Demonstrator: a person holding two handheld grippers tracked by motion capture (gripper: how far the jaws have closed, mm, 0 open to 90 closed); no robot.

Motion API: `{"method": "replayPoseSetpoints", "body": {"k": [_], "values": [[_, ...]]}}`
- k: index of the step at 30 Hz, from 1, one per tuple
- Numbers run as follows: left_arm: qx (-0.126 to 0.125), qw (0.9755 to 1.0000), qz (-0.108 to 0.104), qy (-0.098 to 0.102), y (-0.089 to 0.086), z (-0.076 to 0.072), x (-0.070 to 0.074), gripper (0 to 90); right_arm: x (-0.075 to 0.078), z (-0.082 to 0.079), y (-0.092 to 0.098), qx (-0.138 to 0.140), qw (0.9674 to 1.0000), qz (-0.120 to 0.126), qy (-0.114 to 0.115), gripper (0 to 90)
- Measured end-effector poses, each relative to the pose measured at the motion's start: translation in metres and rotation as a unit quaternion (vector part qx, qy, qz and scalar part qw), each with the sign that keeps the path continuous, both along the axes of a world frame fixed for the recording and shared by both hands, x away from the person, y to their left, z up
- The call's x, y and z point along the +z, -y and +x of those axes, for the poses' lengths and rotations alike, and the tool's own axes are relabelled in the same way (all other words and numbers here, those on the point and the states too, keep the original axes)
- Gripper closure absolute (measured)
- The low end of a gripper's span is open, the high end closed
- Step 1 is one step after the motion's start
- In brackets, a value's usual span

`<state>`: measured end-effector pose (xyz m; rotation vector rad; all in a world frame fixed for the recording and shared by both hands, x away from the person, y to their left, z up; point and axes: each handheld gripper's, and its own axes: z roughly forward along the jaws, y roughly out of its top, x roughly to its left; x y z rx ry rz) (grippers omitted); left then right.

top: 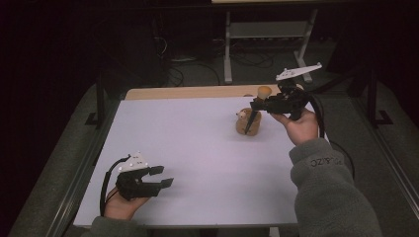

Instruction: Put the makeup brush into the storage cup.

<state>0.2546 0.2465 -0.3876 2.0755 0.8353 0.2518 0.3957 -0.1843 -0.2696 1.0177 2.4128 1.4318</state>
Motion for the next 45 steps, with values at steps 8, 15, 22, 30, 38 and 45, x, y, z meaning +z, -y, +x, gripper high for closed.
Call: {"method": "replayPoseSetpoints", "body": {"k": [8,15,22,30,38,45], "values": [[0.000,1.0000,-0.002,-0.002,-0.001,0.000,-0.001,42.1,0.012,0.019,0.000,-0.022,0.9997,-0.010,0.002,72.5],[-0.004,1.0000,0.004,0.000,-0.002,0.001,-0.001,40.7,0.017,0.036,0.004,-0.046,0.9988,-0.016,-0.003,72.5],[-0.006,1.0000,0.006,-0.003,-0.002,0.001,-0.001,39.3,0.007,0.052,0.006,-0.068,0.9973,-0.022,-0.017,72.5],[-0.004,1.0000,0.001,-0.007,-0.003,0.002,-0.003,38.6,-0.002,0.065,0.009,-0.091,0.9954,-0.022,-0.022,72.5],[-0.004,1.0000,-0.004,-0.006,-0.003,0.002,-0.001,38.2,-0.011,0.072,0.014,-0.107,0.9937,-0.021,-0.026,72.5],[0.003,1.0000,-0.002,-0.007,-0.004,0.002,-0.002,35.9,-0.021,0.075,0.017,-0.115,0.9926,-0.024,-0.031,72.5]]}}
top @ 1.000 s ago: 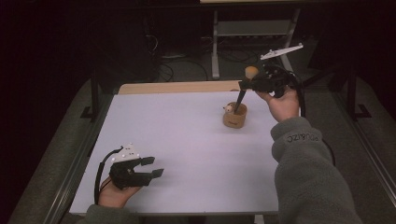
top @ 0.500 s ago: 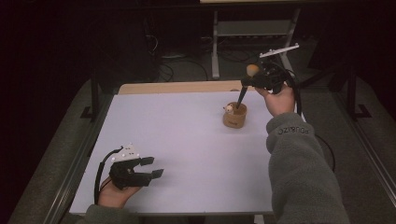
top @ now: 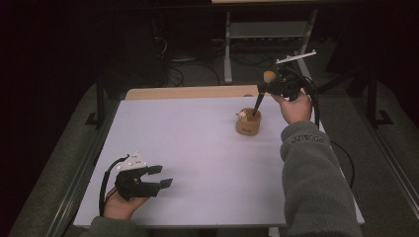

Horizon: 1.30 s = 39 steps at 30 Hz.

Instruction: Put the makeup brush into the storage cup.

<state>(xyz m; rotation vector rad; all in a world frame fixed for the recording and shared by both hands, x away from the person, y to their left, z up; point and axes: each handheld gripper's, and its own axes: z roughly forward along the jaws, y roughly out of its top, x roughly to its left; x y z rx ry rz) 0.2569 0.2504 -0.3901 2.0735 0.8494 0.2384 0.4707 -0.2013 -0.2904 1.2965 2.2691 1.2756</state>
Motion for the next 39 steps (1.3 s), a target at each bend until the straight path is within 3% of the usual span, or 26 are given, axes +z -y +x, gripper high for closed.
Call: {"method": "replayPoseSetpoints", "body": {"k": [6,18,27,31,39], "values": [[0.001,1.0000,0.005,0.001,-0.001,0.001,0.000,34.7,-0.011,0.001,0.000,-0.002,1.0000,-0.002,-0.006,72.5],[0.001,1.0000,0.007,0.000,-0.002,0.002,0.000,34.0,-0.016,0.002,-0.004,0.000,1.0000,-0.002,-0.006,72.5],[0.000,1.0000,0.006,0.001,-0.001,0.002,-0.001,34.0,-0.032,0.004,-0.011,-0.003,0.9997,-0.006,-0.023,72.4],[0.003,1.0000,0.003,0.000,-0.001,0.002,-0.002,34.0,-0.038,0.005,-0.015,0.000,0.9993,-0.021,-0.030,72.4],[0.002,1.0000,0.003,0.000,-0.001,0.003,-0.002,34.2,-0.048,0.006,-0.018,-0.002,0.9993,-0.018,-0.034,72.4]]}}
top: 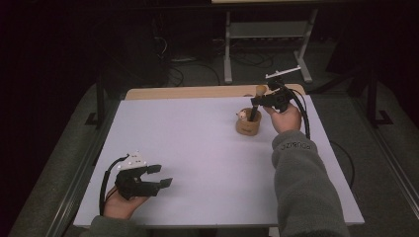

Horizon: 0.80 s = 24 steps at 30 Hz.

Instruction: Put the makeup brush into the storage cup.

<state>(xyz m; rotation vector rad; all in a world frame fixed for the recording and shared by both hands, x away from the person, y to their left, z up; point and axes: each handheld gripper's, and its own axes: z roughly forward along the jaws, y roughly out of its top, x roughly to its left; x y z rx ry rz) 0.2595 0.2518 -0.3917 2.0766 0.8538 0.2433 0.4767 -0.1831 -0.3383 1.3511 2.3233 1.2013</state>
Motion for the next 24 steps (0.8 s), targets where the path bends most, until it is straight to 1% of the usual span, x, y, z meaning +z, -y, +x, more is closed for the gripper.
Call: {"method": "replayPoseSetpoints", "body": {"k": [1,2,4,5,10,11,12,15,22,24], "values": [[0.000,1.0000,0.000,0.000,0.000,0.000,0.000,34.2,-0.001,0.000,0.000,0.001,1.0000,0.001,0.001,72.4],[0.000,1.0000,0.000,-0.001,0.000,0.000,0.000,34.2,-0.002,0.000,0.000,-0.002,1.0000,0.003,-0.004,72.4],[0.000,1.0000,0.000,-0.001,0.000,0.000,0.000,34.2,-0.005,0.001,0.000,-0.001,1.0000,0.002,-0.005,72.3],[0.000,1.0000,0.000,-0.001,0.000,0.000,0.000,34.2,-0.007,0.002,-0.001,0.003,1.0000,0.000,-0.009,72.2],[0.000,1.0000,0.000,-0.002,0.000,0.000,0.000,34.2,-0.010,0.003,-0.002,0.000,0.9999,0.003,-0.014,72.1],[0.000,1.0000,0.000,-0.002,0.000,0.000,0.000,34.3,-0.011,0.003,-0.002,0.000,0.9999,0.000,-0.016,72.0],[0.001,1.0000,-0.001,-0.003,0.000,0.000,0.000,34.2,-0.012,0.004,-0.003,0.000,0.9999,-0.006,-0.016,71.9],[0.000,1.0000,-0.001,-0.001,0.000,0.001,0.000,34.3,-0.013,0.004,-0.004,-0.001,0.9999,-0.005,-0.012,71.9],[-0.001,1.0000,0.000,-0.001,0.000,0.001,0.001,34.3,-0.014,0.004,-0.006,-0.008,0.9999,0.000,-0.013,71.4],[-0.001,1.0000,-0.001,-0.001,0.000,0.001,0.001,34.3,-0.014,0.004,-0.005,-0.012,0.9998,0.002,-0.013,67.6]]}}
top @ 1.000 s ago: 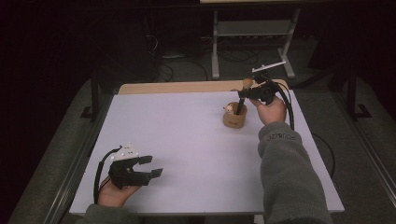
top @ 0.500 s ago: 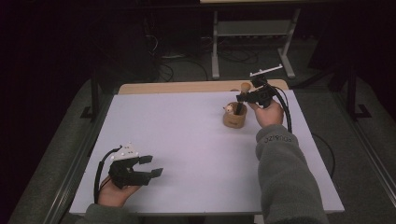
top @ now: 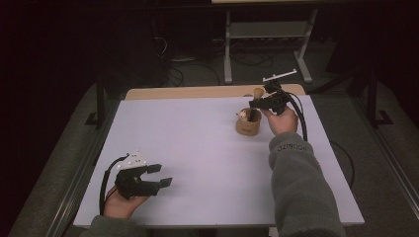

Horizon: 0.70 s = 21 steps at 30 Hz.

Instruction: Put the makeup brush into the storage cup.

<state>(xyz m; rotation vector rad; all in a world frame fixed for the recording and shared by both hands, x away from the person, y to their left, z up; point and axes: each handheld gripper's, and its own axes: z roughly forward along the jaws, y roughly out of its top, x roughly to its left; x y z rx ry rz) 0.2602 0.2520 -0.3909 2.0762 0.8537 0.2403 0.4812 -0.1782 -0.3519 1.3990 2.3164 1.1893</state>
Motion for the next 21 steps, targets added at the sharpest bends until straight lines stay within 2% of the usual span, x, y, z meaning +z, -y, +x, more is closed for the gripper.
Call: {"method": "replayPoseSetpoints", "body": {"k": [3,21], "values": [[0.000,1.0000,-0.001,-0.002,0.000,0.000,0.000,34.3,-0.001,0.001,0.002,-0.007,1.0000,0.002,-0.003,61.7],[0.000,1.0000,-0.003,0.001,0.000,0.001,0.000,34.3,-0.001,-0.008,0.014,-0.015,0.9995,0.028,0.006,57.9]]}}
